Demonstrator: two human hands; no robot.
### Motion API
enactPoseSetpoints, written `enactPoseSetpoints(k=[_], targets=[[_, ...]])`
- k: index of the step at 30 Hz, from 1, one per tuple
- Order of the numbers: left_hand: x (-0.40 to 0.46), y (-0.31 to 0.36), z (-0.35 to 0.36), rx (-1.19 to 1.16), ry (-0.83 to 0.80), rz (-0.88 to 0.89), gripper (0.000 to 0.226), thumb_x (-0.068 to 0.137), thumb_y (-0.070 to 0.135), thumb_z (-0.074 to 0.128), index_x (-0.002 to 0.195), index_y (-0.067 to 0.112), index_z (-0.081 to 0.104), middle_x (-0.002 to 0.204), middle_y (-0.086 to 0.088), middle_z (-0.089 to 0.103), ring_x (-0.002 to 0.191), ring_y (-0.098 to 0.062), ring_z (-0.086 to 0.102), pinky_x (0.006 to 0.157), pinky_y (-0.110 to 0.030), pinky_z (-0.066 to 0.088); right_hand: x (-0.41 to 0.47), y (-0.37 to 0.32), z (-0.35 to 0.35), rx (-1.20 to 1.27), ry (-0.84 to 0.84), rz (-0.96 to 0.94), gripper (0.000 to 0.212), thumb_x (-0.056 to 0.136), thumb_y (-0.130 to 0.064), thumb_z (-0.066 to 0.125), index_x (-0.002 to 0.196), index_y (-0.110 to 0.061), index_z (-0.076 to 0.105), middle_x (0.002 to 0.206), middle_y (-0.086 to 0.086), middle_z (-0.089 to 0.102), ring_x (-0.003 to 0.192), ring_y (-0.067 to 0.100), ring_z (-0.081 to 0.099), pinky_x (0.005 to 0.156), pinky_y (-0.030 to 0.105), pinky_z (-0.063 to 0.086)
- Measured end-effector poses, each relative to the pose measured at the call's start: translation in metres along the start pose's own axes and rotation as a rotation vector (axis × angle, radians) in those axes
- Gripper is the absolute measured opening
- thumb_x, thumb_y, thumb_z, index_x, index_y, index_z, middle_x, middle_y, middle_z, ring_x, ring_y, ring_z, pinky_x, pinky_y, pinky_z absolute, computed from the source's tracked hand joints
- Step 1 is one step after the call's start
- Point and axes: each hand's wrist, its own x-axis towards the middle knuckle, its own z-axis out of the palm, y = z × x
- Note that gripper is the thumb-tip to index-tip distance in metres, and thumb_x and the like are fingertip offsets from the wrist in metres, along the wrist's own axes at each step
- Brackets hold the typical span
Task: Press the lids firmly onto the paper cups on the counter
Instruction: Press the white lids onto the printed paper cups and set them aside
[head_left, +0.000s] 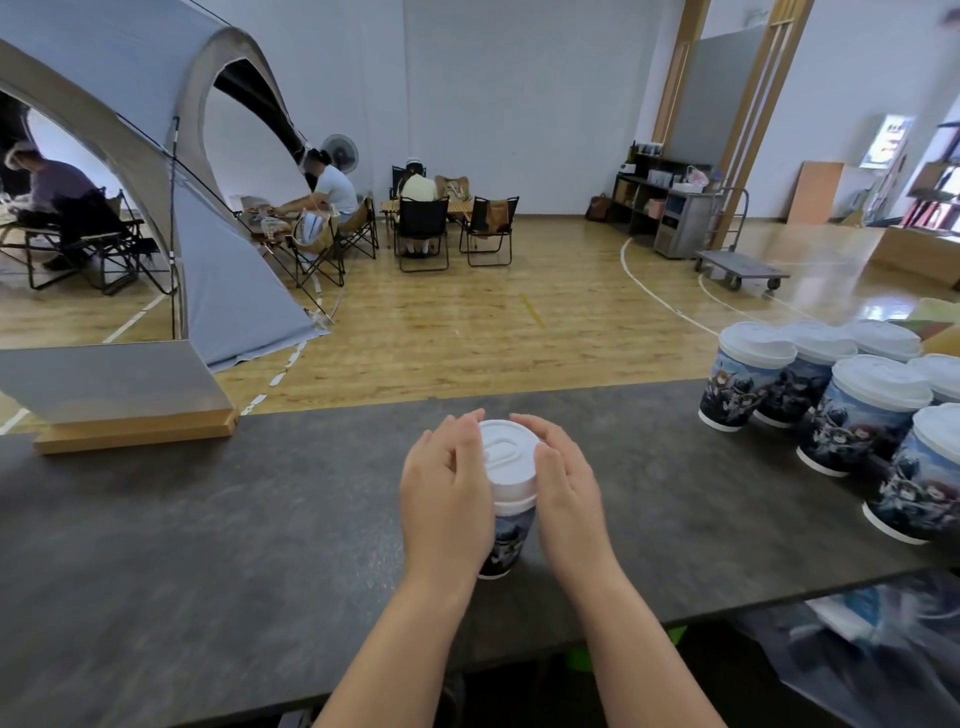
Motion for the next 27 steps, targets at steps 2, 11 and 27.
enactPoseSetpoints(k=[2, 11, 27], targets=[[-0.004, -0.001, 0.002, 0.018, -0.021, 0.026, 0.055, 0.086, 0.057, 0.032, 0.119, 0.033, 0.069, 0.122, 0.015, 0.067, 0.132, -0.016, 0.051, 0.110, -0.044, 0.042, -0.003, -0.003, 0.004, 0.024, 0.024, -0.004, 0.042, 0.082, -0.035, 0.038, 0.113, -0.037, 0.067, 0.121, -0.009, 0.066, 0.115, 0.010, 0.061, 0.100, 0.043, 0.051], [-0.001, -0.002, 0.008, -0.021, -0.027, -0.012, 0.046, 0.084, 0.036, 0.035, 0.116, 0.032, 0.068, 0.105, 0.013, 0.070, 0.099, -0.002, 0.063, 0.072, -0.010, 0.047, -0.002, -0.005, 0.012, 0.031, 0.120, -0.009, 0.045, 0.082, -0.025, 0.036, 0.110, -0.025, 0.071, 0.098, -0.003, 0.074, 0.095, 0.016, 0.069, 0.080, 0.046, 0.059], [0.044, -0.008, -0.035, 0.253, -0.202, 0.203, 0.024, 0.093, 0.044, 0.055, 0.098, 0.030, 0.073, 0.095, 0.020, 0.073, 0.096, 0.002, 0.064, 0.088, -0.028, 0.051, -0.005, -0.013, 0.003, 0.012, 0.096, -0.022, 0.017, 0.096, -0.014, 0.051, 0.100, -0.025, 0.063, 0.086, -0.007, 0.069, 0.075, -0.003, 0.061, 0.064, 0.012, 0.046]])
